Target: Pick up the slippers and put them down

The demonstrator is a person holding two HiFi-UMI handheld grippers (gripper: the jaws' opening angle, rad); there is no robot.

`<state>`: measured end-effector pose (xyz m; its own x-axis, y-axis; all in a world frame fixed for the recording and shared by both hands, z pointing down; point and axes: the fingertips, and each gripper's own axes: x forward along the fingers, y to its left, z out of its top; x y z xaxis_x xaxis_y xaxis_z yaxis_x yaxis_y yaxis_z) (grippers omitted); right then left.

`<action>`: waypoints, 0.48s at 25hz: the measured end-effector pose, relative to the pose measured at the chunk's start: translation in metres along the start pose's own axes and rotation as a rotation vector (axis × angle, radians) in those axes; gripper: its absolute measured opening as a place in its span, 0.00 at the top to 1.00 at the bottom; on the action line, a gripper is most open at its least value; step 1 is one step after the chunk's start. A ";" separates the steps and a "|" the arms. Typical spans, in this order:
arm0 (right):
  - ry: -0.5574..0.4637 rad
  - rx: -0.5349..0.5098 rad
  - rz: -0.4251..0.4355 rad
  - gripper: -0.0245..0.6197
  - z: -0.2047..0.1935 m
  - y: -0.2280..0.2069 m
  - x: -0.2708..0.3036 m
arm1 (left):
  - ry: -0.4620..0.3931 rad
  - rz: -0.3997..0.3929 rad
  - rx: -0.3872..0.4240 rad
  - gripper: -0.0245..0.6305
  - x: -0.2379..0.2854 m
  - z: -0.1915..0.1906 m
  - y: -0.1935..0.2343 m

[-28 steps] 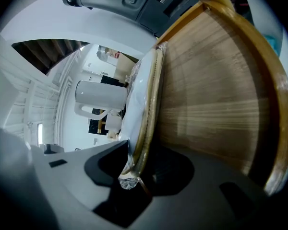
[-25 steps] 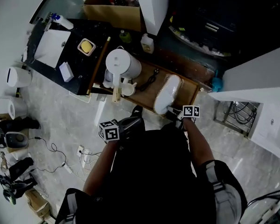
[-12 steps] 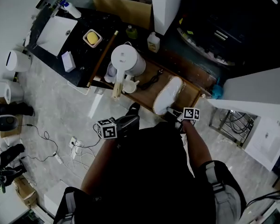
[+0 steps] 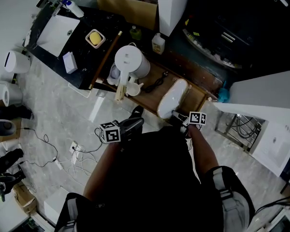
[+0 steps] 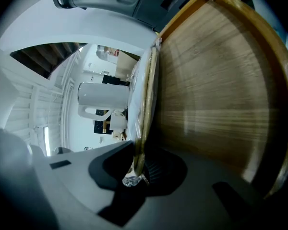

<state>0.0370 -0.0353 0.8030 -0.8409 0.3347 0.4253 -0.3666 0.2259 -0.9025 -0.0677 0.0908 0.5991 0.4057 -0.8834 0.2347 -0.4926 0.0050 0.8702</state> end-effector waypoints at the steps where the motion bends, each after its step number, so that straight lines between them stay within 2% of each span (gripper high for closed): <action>1: -0.004 -0.003 0.001 0.84 0.000 0.002 0.000 | 0.001 -0.002 0.001 0.94 0.000 0.000 0.000; 12: -0.078 -0.036 0.024 0.85 0.001 0.023 -0.014 | 0.034 -0.046 0.024 0.94 0.003 0.001 -0.005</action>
<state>0.0399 -0.0355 0.7767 -0.8783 0.2680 0.3959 -0.3329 0.2516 -0.9088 -0.0647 0.0877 0.5946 0.4540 -0.8659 0.2100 -0.4910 -0.0465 0.8699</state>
